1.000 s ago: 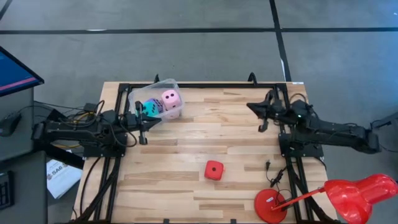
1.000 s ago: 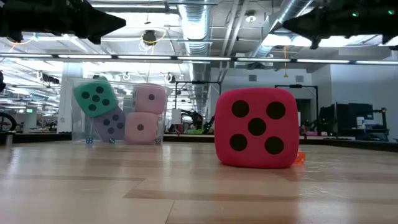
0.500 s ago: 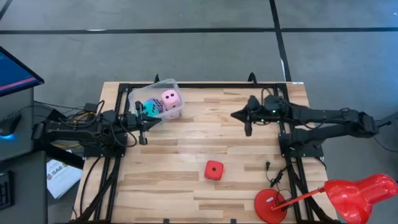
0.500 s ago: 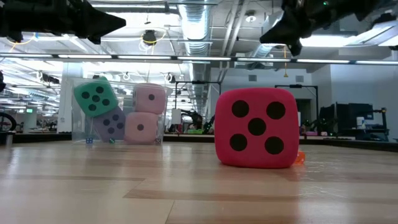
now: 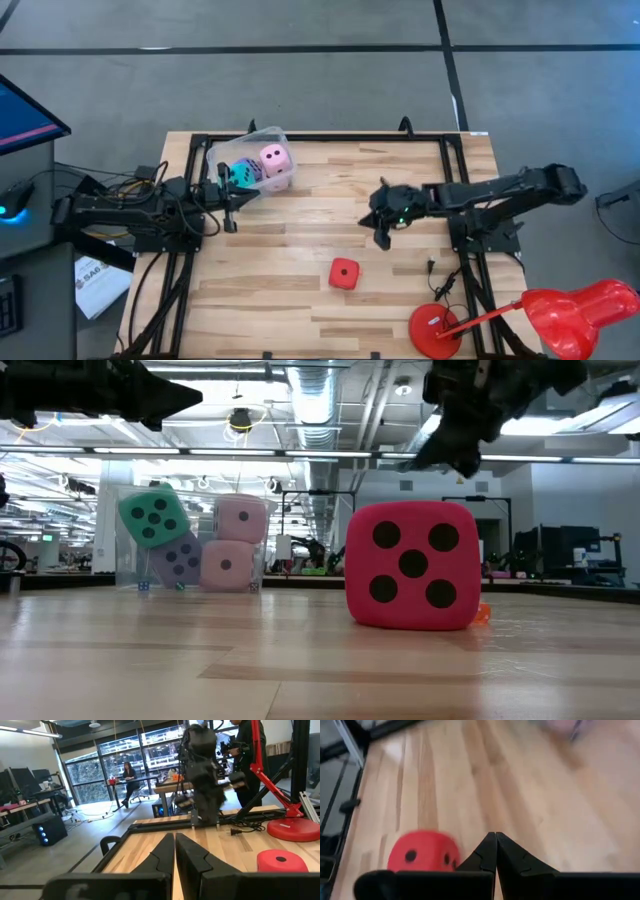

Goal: Pick & Place Dice
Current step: Put the small orange dice into the transparent container

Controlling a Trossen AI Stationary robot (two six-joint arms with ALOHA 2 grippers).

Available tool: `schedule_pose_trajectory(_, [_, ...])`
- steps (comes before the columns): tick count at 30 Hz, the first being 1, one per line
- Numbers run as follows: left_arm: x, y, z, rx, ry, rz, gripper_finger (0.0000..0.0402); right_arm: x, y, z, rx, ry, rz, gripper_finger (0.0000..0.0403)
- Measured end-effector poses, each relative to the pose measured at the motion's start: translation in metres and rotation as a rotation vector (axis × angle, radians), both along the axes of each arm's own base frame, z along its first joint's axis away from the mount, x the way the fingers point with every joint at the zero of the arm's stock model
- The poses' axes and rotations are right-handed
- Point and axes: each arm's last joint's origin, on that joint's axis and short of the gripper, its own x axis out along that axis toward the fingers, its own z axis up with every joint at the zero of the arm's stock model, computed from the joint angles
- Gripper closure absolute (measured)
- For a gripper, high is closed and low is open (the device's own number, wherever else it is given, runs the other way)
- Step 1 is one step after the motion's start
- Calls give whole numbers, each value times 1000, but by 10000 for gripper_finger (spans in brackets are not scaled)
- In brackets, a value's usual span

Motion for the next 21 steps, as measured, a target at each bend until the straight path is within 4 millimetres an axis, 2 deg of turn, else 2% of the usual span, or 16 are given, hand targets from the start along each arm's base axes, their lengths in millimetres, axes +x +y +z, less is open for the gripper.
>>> schedule_pose_trajectory(6, [0, 0, 0, -27, -5, -3, 396, 5, 29, -26, 111, 155, -3, 403])
schedule_pose_trajectory(14, [0, 0, 0, -131, -26, -13, 396, 9, 57, -70, 235, 402, -121, 403])
schedule_pose_trajectory(21, [0, 0, 0, -131, -27, -13, 396, 14, 79, -96, 272, 463, -144, 403])
